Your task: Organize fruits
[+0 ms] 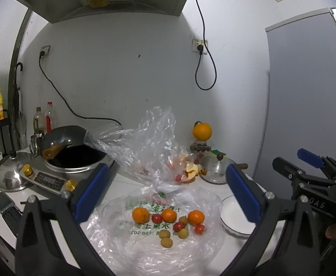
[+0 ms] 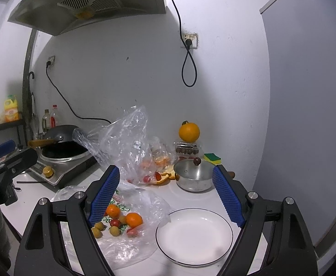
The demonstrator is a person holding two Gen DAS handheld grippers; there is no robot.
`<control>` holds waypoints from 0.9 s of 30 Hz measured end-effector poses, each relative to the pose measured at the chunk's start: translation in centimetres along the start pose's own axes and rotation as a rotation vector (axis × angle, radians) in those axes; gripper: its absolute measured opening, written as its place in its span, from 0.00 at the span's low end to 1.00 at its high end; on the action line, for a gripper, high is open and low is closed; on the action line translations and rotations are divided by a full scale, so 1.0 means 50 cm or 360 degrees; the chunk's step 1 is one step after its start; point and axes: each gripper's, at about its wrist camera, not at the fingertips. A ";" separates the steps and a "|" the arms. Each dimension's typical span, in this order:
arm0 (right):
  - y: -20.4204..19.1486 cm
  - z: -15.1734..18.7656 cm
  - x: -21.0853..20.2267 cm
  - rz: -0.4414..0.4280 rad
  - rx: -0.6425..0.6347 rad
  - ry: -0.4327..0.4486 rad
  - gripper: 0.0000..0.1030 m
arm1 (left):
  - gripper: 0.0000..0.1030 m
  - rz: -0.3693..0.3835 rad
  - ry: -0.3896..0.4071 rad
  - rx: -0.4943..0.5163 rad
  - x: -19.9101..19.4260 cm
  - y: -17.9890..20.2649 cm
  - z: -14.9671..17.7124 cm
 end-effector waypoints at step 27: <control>-0.036 0.122 0.138 -0.0071 -0.0023 -0.0326 0.83 | 0.99 -0.0037 -0.0439 0.0017 0.153 -0.044 0.171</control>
Point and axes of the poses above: each gripper's, at about its wrist camera, not at the fingertips, and x roughly the way its jaws point, y to its right, z to its underside, and after that the axes turned 8 degrees about y, right-handed
